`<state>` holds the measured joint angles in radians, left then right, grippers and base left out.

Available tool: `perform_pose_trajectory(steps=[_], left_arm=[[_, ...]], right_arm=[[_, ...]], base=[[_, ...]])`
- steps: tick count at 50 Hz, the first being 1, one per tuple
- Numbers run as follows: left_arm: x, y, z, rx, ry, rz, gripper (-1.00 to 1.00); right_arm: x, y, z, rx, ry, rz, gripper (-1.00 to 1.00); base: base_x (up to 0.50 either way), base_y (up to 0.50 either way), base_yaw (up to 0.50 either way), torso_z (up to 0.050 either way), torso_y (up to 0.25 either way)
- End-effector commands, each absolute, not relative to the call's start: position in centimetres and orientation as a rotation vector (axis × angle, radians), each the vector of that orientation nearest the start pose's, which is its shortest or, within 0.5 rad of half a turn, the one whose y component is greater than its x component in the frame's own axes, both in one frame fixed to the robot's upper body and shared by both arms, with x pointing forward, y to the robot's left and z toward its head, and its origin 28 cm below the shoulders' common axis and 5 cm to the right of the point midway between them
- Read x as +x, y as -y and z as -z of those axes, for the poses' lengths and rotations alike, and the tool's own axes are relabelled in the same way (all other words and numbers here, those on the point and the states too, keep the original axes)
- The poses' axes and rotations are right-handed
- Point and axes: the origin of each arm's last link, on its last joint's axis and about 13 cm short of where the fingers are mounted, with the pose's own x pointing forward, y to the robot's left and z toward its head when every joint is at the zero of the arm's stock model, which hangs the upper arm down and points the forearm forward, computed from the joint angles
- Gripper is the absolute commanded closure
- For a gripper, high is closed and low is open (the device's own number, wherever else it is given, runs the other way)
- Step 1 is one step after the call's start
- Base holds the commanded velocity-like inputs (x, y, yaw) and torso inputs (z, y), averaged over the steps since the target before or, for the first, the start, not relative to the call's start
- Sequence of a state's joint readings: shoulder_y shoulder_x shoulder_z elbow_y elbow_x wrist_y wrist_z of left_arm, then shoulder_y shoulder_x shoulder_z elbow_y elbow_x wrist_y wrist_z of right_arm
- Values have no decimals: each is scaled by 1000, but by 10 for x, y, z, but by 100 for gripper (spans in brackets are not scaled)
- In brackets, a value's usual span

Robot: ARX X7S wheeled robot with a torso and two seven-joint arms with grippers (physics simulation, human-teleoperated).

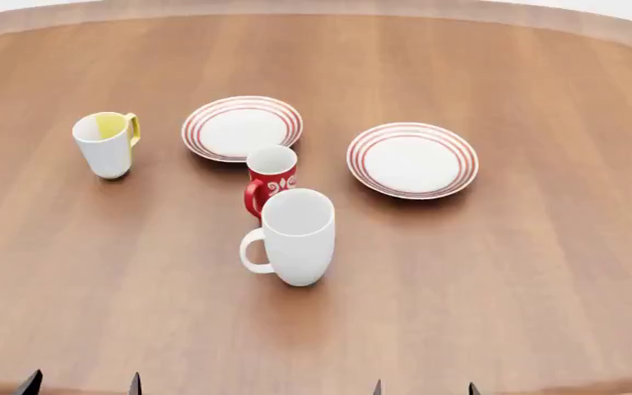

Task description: Put the white mug on the left plate.

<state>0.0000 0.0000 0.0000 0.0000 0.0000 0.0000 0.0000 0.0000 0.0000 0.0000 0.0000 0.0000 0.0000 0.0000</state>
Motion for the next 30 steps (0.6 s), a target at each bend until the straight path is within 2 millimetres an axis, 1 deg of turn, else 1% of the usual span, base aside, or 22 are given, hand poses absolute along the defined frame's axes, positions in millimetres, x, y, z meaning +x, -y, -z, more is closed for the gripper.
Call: perform_pose_trajectory(steps=[1, 3, 5, 7, 8, 11, 12, 15, 18, 20, 23, 28, 29, 30], left_arm=[[206, -203, -10, 16, 7, 21, -100], [206, -203, -9, 11, -5, 13, -100], [206, -202, -6, 80, -11, -1, -100], [206, -203, -6, 44, -17, 2, -100], [206, -203, -7, 60, -23, -2, -100], [205, -203, -15, 44, 3, 23, -100], [203, -203, -21, 44, 24, 32, -100], [193, -204, -31, 43, 42, 45, -100], [184, -205, -54, 13, 101, 57, -100], [182, -206, -63, 3, 120, 54, -100], [177, -206, -79, -22, 162, 57, -100], [168, -207, -98, -58, 208, 58, -100], [167, -207, -100, -56, 214, 60, -100], [167, -207, -102, -18, 242, 56, -100]], right_arm=[[208, 97, -10, 0, -5, 10, -100], [205, 96, -9, -2, -15, 12, -100], [202, 95, -5, -16, -26, 31, -100], [201, 95, -9, -34, -8, 60, -100], [201, 96, -8, -45, -14, 70, -100], [199, 95, -12, -37, -9, 77, -100], [199, 95, -16, -35, -2, 83, -100], [195, 96, -31, -37, 26, 95, -100], [193, 95, -58, -54, 88, 107, -100], [191, 94, -69, -63, 119, 108, -100], [186, 94, -93, -74, 189, 123, -100], [174, 93, -132, -111, 289, 113, -100], [171, 94, -137, -119, 299, 119, -100], [167, 94, -145, -119, 318, 125, -100]], base=[[0, 0, 0, 0, 0], [0, 0, 0, 0, 0], [0, 0, 0, 0, 0], [0, 0, 0, 0, 0], [0, 0, 0, 0, 0], [0, 0, 0, 0, 0], [0, 0, 0, 0, 0], [0, 0, 0, 0, 0], [0, 0, 0, 0, 0], [0, 0, 0, 0, 0], [0, 0, 0, 0, 0], [0, 0, 0, 0, 0], [0, 0, 0, 0, 0], [0, 0, 0, 0, 0]])
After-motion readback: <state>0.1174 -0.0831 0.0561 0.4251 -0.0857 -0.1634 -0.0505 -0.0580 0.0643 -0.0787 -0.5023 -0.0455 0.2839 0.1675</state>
